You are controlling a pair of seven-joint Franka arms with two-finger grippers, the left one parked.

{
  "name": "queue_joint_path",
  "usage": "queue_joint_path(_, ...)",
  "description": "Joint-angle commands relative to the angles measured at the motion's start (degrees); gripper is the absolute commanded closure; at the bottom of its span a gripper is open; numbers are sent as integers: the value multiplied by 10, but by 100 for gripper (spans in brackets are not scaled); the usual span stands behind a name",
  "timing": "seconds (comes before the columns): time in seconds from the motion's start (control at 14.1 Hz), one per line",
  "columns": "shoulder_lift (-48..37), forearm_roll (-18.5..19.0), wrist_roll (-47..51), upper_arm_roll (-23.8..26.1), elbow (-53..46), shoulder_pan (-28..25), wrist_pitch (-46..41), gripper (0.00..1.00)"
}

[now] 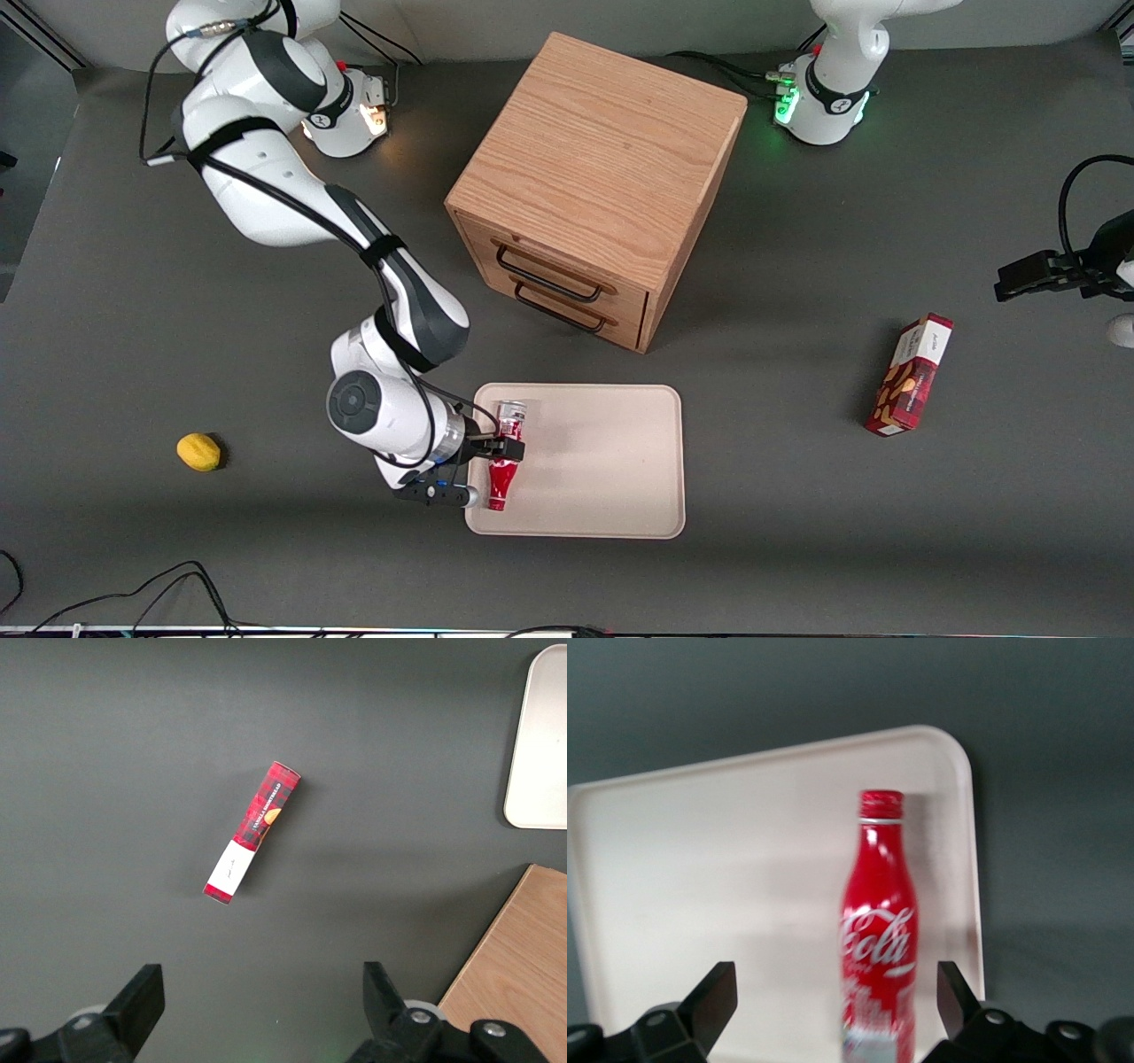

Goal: Place coke bottle on tray
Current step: 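Open the right gripper, release the bottle, and raise the arm away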

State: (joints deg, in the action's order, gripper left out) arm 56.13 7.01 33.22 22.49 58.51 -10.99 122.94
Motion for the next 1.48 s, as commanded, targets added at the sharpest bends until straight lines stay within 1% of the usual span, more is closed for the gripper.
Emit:
queue_joint_path(0.0,-107,7,15,1,20,6,-95,0)
queue_joint_path(0.07,-146,9,18,0,24,6,-139,0)
queue_joint_path(0.14,-185,11,17,-3,24,9,-202,0)
queue_joint_path(0.21,-225,11,12,-7,24,18,-267,0)
queue_joint_path(0.35,-296,9,11,-11,23,53,-359,0)
queue_joint_path(0.42,-327,9,11,-30,23,66,-411,0)
queue_joint_path(0.57,-372,0,4,-87,24,68,-486,0)
queue_joint_path(0.71,-412,-10,-61,-129,33,69,-540,0)
queue_joint_path(0.78,-444,-11,-75,-153,66,69,-540,0)
queue_joint_path(0.85,-483,-23,-75,-169,115,69,-530,0)
queue_joint_path(0.99,-579,-66,-76,-212,247,66,-457,0)
queue_joint_path(1.13,-672,-69,-76,-217,390,64,-368,0)
queue_joint_path(1.2,-702,-71,-75,-217,437,62,-338,0)
queue_joint_path(1.27,-719,-71,-75,-217,464,61,-322,0)
queue_joint_path(1.41,-720,-69,-76,-217,463,60,-326,0)
